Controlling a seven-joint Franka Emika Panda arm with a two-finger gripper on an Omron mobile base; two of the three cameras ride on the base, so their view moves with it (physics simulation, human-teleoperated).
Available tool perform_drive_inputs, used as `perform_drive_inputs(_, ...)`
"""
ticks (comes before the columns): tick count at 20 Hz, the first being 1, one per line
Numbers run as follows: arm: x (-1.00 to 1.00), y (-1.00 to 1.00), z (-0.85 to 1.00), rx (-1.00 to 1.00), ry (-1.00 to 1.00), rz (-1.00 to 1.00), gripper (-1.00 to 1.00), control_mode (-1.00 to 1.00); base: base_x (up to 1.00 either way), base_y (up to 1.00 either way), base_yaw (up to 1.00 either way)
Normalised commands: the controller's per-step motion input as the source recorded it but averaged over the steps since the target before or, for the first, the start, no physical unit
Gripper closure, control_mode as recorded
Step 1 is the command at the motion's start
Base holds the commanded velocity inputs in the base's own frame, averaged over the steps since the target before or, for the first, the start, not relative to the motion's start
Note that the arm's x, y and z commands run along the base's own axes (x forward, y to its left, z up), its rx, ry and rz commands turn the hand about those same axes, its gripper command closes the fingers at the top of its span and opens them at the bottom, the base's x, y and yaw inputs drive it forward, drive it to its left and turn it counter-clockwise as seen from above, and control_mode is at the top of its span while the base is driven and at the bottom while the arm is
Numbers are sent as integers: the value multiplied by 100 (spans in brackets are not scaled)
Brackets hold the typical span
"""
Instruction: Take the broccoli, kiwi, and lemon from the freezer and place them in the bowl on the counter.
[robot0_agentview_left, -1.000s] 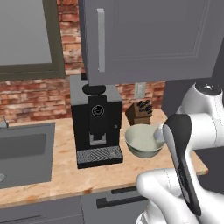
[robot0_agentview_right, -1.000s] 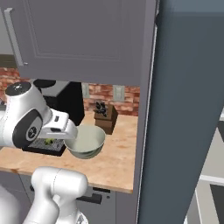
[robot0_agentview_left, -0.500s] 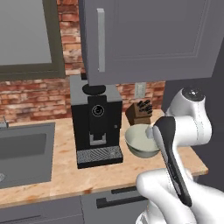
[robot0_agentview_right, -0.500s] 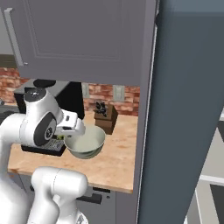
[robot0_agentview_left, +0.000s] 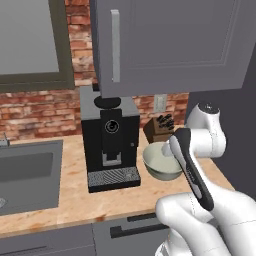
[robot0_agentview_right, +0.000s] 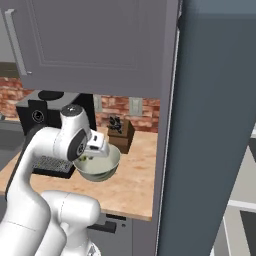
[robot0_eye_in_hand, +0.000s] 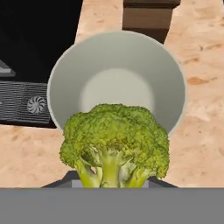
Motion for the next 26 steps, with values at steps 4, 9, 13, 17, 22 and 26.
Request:
perform_drive_inputs(4, 8, 0, -77, 1, 7, 0, 100, -100, 0, 0, 0)
perform_drive_inputs(9, 15, 3, -33, 0, 0, 0, 100, -100, 0, 0, 0)
perform_drive_inputs(13, 14, 0, -11, 0, 0, 0, 100, -100, 0, 0, 0)
perform_drive_inputs(17, 26, 0, -5, 0, 0, 0, 100, -100, 0, 0, 0)
perform_drive_inputs(22, 33, 1, -5, 0, 0, 0, 100, -100, 0, 0, 0)
perform_drive_inputs(26, 41, 1, -21, 0, 0, 0, 100, -100, 0, 0, 0)
